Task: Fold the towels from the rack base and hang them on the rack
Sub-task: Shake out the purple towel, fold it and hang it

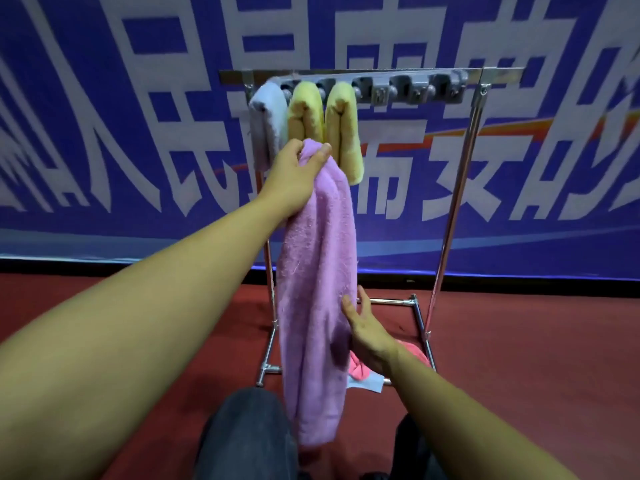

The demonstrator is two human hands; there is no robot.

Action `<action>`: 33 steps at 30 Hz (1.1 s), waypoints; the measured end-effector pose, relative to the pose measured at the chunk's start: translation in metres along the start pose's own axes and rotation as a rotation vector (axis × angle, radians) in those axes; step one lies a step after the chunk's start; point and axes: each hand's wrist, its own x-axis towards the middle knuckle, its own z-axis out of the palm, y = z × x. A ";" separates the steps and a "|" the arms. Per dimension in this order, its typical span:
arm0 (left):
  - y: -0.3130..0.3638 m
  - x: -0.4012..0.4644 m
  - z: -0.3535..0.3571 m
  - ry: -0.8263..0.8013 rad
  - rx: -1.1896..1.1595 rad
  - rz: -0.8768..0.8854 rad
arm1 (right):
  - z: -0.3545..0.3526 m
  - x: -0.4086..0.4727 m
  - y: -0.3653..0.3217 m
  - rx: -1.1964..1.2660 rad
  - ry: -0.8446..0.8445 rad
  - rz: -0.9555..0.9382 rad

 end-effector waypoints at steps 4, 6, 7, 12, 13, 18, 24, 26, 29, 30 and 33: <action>-0.010 -0.001 0.006 0.002 -0.261 -0.227 | 0.016 -0.003 -0.010 -0.054 -0.039 -0.131; -0.014 -0.001 0.013 0.025 -0.308 -0.299 | 0.018 -0.003 -0.016 -0.117 -0.058 -0.204; -0.017 -0.001 0.014 0.018 -0.332 -0.328 | 0.018 -0.003 -0.019 -0.101 -0.072 -0.227; -0.056 -0.024 0.013 -0.208 -0.417 -0.620 | 0.015 0.003 -0.040 0.104 0.059 -0.274; -0.066 -0.036 0.013 -0.262 -0.347 -0.685 | 0.015 0.004 -0.046 0.127 0.087 -0.270; -0.105 -0.091 0.018 -0.525 -0.504 -0.847 | 0.010 0.011 -0.065 0.003 0.187 -0.257; -0.134 -0.108 0.036 -0.008 -0.128 -0.577 | 0.007 0.007 -0.070 -0.077 0.183 -0.207; -0.135 -0.114 0.037 0.224 -0.028 -0.437 | 0.007 0.005 -0.072 -0.060 0.180 -0.200; -0.126 -0.114 0.040 0.171 0.031 -0.376 | 0.006 0.004 -0.073 -0.018 0.158 -0.164; -0.122 -0.113 0.042 0.059 -0.029 -0.438 | 0.007 0.002 -0.074 -0.008 0.139 -0.148; -0.122 -0.109 0.052 -0.166 -0.173 -0.580 | 0.011 -0.002 -0.075 -0.003 0.095 -0.130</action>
